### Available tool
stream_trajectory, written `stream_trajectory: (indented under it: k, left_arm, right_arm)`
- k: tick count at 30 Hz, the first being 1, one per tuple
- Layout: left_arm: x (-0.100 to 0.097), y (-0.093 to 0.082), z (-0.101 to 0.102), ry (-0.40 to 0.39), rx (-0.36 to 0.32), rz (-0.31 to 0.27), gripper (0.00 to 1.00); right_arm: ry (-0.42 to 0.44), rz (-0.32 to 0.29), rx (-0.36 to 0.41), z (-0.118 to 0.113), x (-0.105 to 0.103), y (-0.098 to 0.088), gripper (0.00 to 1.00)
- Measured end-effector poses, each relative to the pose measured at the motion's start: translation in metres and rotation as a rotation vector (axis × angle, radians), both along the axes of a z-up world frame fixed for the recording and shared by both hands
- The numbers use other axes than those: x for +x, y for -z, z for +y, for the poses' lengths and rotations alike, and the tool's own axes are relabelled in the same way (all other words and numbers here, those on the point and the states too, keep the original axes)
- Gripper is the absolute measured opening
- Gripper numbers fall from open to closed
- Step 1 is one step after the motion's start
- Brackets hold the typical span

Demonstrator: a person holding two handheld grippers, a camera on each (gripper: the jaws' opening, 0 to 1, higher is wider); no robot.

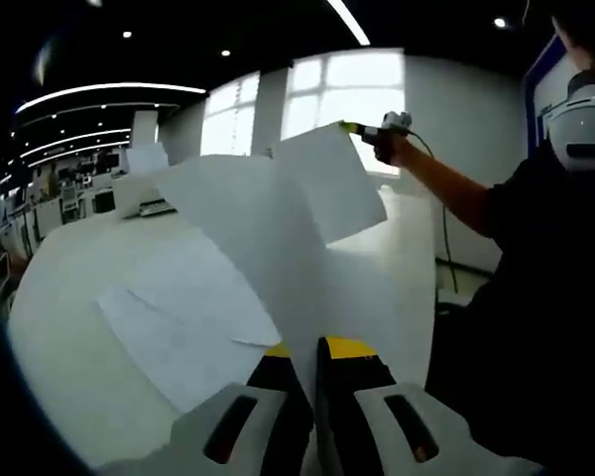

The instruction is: Organize the stack of printing papers by aligning and flattening the scattered papers on the table

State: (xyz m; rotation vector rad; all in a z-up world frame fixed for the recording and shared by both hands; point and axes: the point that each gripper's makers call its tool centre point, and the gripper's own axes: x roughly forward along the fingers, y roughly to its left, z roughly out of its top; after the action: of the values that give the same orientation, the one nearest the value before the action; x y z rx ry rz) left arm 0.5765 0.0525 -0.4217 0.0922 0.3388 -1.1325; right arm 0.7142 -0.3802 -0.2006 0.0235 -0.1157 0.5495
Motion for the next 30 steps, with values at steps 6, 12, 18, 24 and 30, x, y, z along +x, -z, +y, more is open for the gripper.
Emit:
stream_trajectory:
  k: [6, 12, 18, 24, 30]
  left_arm:
    - [0.004, 0.001, 0.005, -0.005, -0.002, -0.01, 0.06]
    - [0.005, -0.001, 0.009, -0.011, -0.006, -0.019, 0.06]
    - [0.003, -0.002, 0.008, -0.012, -0.009, -0.027, 0.06]
    - [0.001, -0.002, 0.009, -0.013, -0.006, -0.029, 0.06]
    - [0.001, -0.003, 0.009, -0.012, -0.009, -0.035, 0.06]
  right_arm:
    - [-0.048, -0.015, -0.02, 0.012, -0.01, -0.012, 0.0]
    - [-0.112, -0.021, -0.047, 0.029, -0.022, -0.018, 0.0]
    - [-0.217, -0.041, -0.077, 0.059, -0.039, -0.025, 0.0]
    - [-0.319, -0.073, -0.118, 0.086, -0.061, -0.035, 0.0]
    - [-0.375, -0.076, -0.161, 0.104, -0.072, -0.036, 0.0]
